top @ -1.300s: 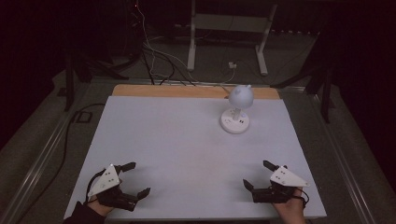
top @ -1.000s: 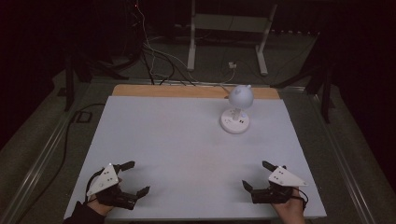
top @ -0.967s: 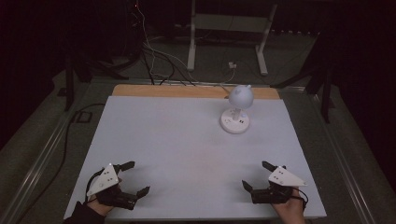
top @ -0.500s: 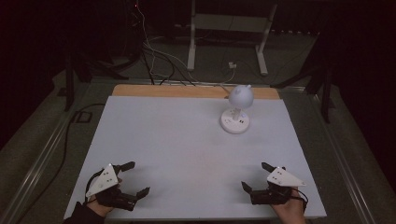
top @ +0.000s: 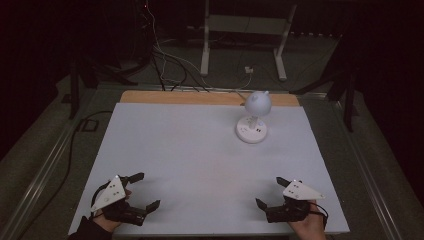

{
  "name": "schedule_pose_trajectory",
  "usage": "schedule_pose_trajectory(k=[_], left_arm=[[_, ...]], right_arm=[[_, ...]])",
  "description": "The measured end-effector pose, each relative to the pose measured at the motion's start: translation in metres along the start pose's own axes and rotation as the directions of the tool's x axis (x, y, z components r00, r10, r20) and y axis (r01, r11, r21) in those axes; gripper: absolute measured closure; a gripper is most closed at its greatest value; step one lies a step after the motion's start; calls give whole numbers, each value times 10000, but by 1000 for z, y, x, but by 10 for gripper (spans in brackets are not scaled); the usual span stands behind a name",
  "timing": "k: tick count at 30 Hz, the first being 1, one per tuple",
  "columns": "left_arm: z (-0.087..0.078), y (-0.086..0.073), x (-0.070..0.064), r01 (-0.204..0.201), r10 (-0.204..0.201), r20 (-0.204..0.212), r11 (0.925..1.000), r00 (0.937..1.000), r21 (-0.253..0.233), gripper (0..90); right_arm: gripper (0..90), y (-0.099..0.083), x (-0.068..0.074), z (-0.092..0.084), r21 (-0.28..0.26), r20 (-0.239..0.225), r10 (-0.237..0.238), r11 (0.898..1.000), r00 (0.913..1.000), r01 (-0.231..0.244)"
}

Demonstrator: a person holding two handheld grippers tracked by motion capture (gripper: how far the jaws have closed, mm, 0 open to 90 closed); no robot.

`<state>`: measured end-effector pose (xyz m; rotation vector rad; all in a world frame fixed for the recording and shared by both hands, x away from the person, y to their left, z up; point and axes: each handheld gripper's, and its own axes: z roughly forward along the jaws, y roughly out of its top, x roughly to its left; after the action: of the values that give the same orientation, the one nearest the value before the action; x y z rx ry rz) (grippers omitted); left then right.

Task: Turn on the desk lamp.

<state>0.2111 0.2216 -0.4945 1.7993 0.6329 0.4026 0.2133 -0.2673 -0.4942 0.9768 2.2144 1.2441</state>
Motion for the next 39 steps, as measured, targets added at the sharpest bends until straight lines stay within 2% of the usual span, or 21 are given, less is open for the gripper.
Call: schedule_pose_trajectory(k=[4, 11, 26, 32, 39], left_arm=[[1, -1, 0, 25, -26, 8, 10000, 10000, 76, 4], [2, -1, 1, 54, -55, 81, 9999, 10000, 118, 4], [2, -1, 1, 105, -106, 83, 9999, 9999, 122, 4], [1, 0, 1, 234, -234, 127, 9997, 9996, -43, 4], [2, -1, 2, 174, -175, 58, 9997, 9998, 154, 4]], right_arm=[[0, 2, 2, 0, 75, -126, 82, 9999, 9999, -81], [0, 7, 0, -2, -117, -149, 135, 9998, 9998, -136], [0, 26, -8, -5, -543, 56, 406, 9977, 9992, -403], [0, 34, -10, -3, -586, 138, 223, 9980, 9997, -215], [0, 42, -14, 3, -620, 110, 288, 9977, 9995, -281]])
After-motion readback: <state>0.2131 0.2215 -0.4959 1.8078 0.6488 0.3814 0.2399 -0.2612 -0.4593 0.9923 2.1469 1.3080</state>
